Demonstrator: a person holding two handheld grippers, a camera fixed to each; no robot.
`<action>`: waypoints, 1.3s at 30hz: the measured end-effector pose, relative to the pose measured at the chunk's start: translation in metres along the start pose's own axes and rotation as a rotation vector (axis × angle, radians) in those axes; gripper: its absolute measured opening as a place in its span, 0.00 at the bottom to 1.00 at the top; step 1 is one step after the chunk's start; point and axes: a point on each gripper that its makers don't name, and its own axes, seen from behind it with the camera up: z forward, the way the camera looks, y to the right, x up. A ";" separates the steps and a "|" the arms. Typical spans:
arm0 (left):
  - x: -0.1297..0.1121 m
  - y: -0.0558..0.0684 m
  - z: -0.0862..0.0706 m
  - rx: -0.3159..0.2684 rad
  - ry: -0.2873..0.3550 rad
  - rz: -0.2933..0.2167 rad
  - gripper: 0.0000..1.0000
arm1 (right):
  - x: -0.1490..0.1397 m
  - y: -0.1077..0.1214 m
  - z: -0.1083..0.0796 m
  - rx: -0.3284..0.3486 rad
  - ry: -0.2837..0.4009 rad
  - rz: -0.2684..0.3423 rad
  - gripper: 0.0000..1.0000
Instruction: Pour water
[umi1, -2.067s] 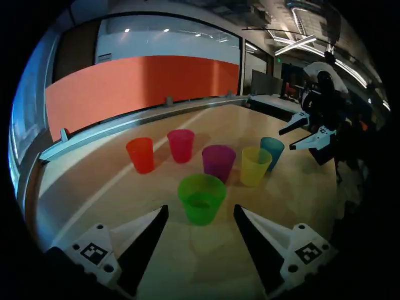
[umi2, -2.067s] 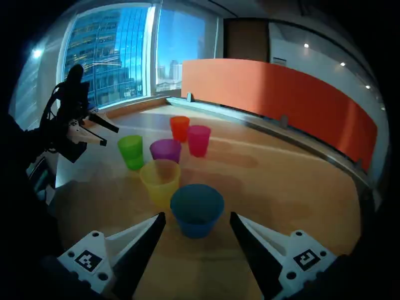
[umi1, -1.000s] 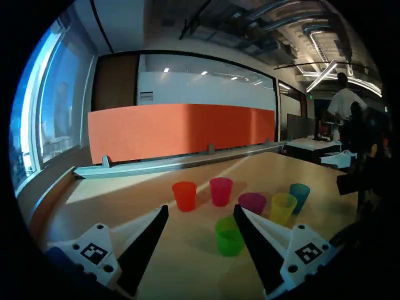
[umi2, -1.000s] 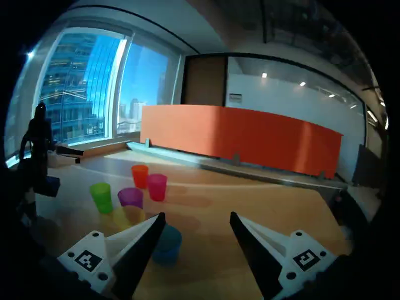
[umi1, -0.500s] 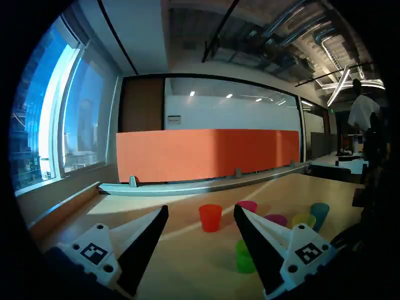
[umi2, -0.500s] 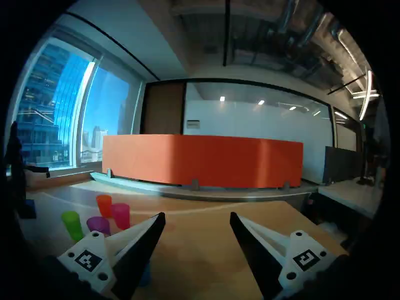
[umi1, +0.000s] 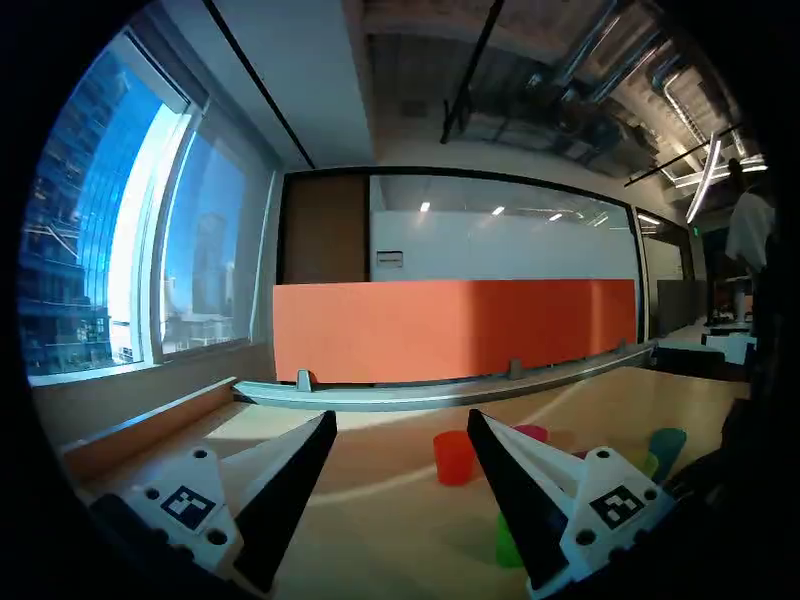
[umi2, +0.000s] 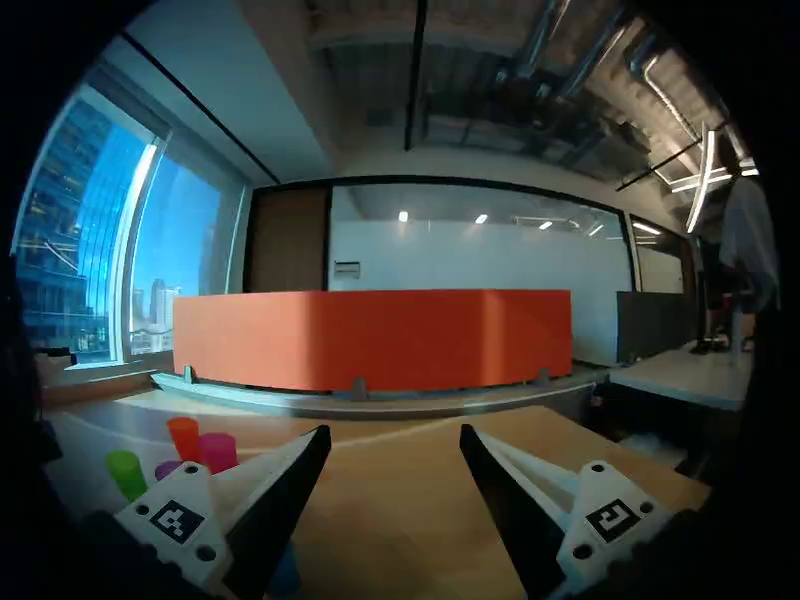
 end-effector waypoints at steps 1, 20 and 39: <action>0.000 0.000 0.001 0.000 0.002 0.001 0.97 | 0.000 -0.001 0.000 -0.001 -0.001 -0.002 1.00; -0.014 -0.006 0.008 0.062 0.005 0.071 0.97 | -0.001 -0.017 0.000 -0.005 -0.035 -0.016 1.00; -0.067 -0.020 0.017 0.071 -0.022 0.003 0.97 | -0.005 -0.024 0.006 -0.017 -0.075 -0.049 1.00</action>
